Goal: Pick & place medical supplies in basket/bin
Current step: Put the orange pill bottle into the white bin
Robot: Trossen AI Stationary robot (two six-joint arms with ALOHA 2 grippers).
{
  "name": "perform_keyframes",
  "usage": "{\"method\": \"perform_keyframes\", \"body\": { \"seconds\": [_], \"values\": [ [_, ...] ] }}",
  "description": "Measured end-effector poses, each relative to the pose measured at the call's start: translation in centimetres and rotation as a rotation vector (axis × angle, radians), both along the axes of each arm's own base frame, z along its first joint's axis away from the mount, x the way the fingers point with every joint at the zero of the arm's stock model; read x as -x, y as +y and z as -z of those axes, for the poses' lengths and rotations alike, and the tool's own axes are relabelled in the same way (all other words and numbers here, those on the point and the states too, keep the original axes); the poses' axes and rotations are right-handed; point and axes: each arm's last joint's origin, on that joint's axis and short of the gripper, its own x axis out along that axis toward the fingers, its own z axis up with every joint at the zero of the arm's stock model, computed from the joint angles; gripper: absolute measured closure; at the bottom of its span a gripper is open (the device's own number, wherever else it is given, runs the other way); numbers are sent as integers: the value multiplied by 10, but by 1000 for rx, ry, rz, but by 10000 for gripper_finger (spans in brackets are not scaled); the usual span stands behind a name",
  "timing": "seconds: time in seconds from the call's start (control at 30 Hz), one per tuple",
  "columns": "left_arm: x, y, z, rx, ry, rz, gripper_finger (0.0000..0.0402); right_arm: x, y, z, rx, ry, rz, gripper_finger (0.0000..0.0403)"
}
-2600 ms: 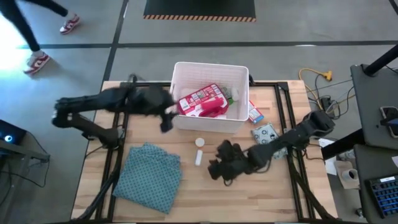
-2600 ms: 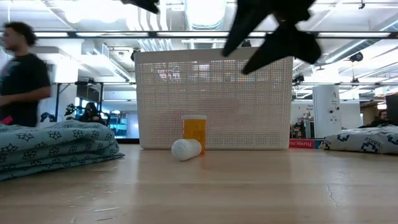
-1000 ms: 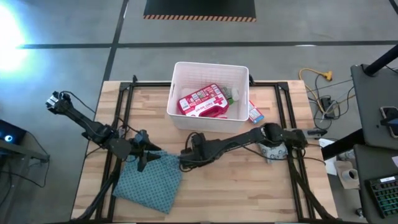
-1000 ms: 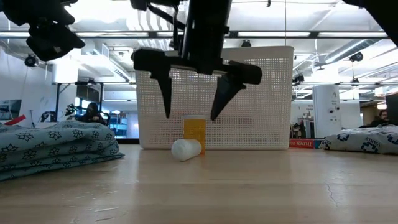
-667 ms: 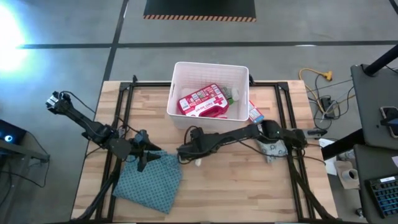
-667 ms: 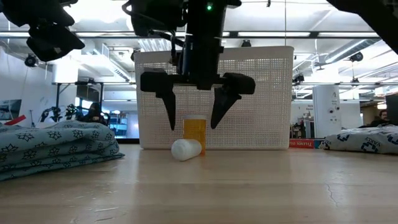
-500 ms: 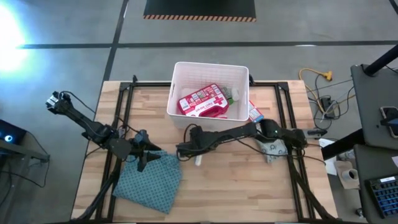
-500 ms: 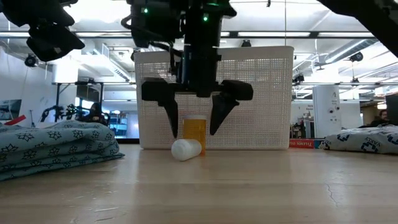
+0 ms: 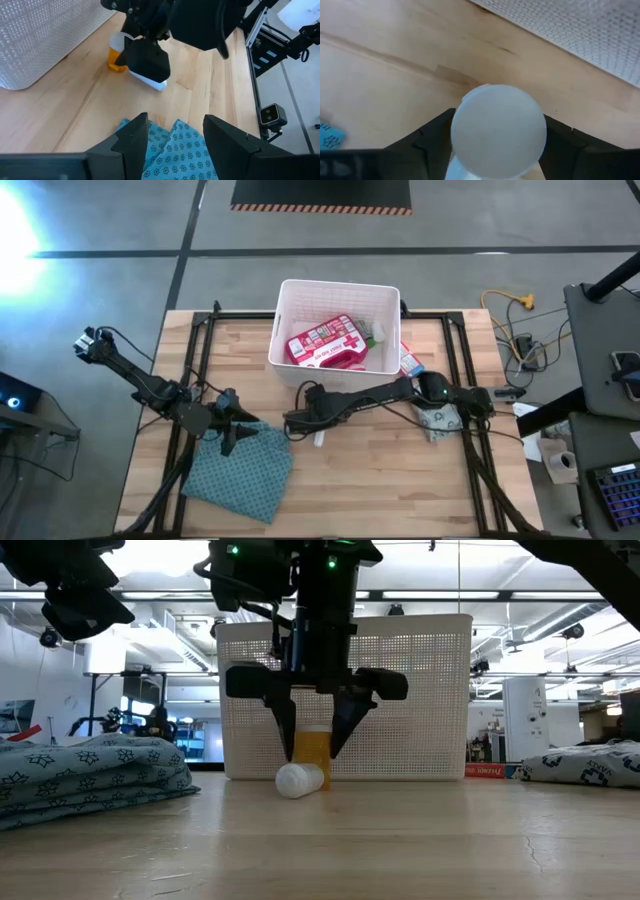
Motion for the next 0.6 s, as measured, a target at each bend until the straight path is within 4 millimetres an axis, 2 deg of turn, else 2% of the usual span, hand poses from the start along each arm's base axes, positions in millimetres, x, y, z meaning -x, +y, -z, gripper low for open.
{"method": "perform_keyframes", "body": {
  "seconds": [0.17, 0.3, 0.37, 0.47, 0.6],
  "values": [
    [0, 0, 0, 0, 0, 0, 231, -1, -1, -2, 15, 0, -15, 216],
    [0, 0, 0, 0, 1, 0, 231, -5, 11, -23, 49, -62, -66, 220],
    [0, 0, 0, -2, 3, 0, 231, -7, 20, -45, 51, -124, -100, 220],
    [0, 0, 1, -5, 8, 0, 231, -7, 36, -92, 91, -260, -146, 211],
    [0, 0, 1, -5, 6, -1, 231, 14, 53, -155, 234, -453, -145, 208]
  ]
}}
